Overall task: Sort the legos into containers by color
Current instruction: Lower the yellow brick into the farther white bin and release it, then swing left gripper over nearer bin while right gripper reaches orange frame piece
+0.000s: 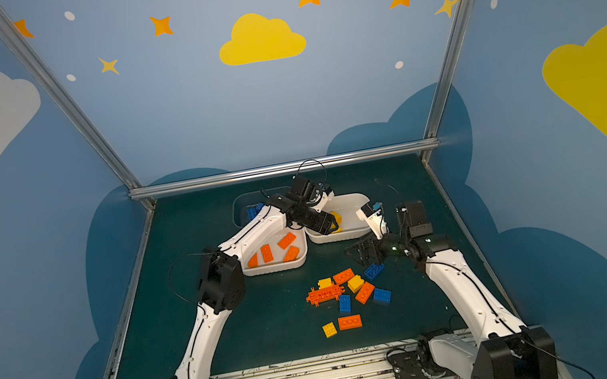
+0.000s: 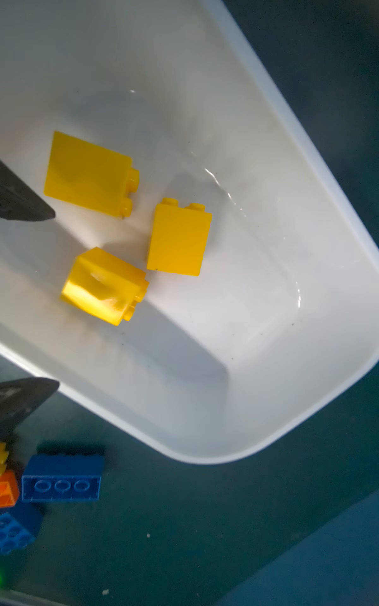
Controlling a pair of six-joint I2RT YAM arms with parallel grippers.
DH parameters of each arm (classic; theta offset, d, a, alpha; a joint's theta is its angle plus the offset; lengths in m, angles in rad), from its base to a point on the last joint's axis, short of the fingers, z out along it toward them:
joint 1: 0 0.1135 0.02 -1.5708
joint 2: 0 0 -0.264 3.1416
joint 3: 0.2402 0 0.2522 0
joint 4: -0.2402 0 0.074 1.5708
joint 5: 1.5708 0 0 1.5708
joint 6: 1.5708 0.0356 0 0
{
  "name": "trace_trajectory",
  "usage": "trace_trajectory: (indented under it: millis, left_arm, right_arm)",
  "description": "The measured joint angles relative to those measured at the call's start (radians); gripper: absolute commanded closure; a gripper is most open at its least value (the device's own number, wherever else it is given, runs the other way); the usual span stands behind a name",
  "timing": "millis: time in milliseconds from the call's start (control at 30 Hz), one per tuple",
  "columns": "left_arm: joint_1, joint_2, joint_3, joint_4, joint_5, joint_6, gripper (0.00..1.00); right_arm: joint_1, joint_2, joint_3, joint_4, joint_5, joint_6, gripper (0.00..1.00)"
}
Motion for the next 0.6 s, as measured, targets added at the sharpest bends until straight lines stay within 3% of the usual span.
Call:
trace_trajectory:
  millis: [267,433,600]
  left_arm:
    - [0.056,-0.392,-0.356,-0.013,0.148,0.013,0.00]
    - [0.155,-0.645,-0.616,0.020,0.282,0.005,0.00]
    - [0.238,-0.807,-0.832,0.035,0.372,-0.003,0.00]
  right_arm:
    - [0.071,0.016,0.002,-0.072,-0.006,-0.161,0.11]
    - [0.160,0.060,0.010,-0.093,0.062,-0.264,0.11]
    - [0.245,0.159,0.053,-0.108,0.144,-0.353,0.11]
